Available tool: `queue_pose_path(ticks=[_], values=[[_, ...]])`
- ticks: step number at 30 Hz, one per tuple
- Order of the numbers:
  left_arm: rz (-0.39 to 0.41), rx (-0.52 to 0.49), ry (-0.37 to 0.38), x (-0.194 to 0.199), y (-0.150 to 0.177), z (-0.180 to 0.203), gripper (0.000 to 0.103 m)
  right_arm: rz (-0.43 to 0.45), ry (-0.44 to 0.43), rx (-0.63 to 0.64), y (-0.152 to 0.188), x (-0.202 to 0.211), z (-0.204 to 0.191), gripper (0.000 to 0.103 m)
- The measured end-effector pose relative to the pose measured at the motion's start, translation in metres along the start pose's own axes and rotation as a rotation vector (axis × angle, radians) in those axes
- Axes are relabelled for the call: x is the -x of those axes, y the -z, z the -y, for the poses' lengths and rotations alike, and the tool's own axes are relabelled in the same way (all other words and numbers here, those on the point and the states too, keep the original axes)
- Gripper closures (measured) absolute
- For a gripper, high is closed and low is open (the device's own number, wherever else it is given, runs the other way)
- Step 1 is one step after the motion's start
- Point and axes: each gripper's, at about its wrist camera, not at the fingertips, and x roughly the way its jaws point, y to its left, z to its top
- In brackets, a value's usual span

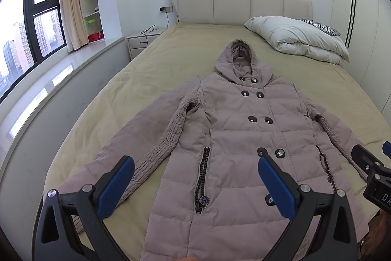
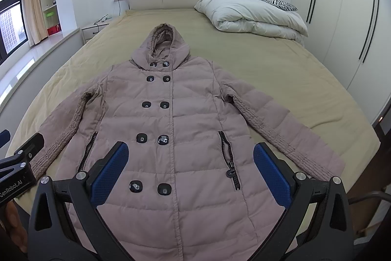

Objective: Fold large clothes

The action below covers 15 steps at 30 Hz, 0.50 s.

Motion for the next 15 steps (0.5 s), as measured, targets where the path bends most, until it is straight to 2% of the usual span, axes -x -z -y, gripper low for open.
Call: queue_pose_path(ticks=[15], values=[[-0.005,0.0,0.001,-0.005,-0.002,0.002,0.0,-0.002,-0.001,-0.003,0.003,-0.002,-0.002,0.0]])
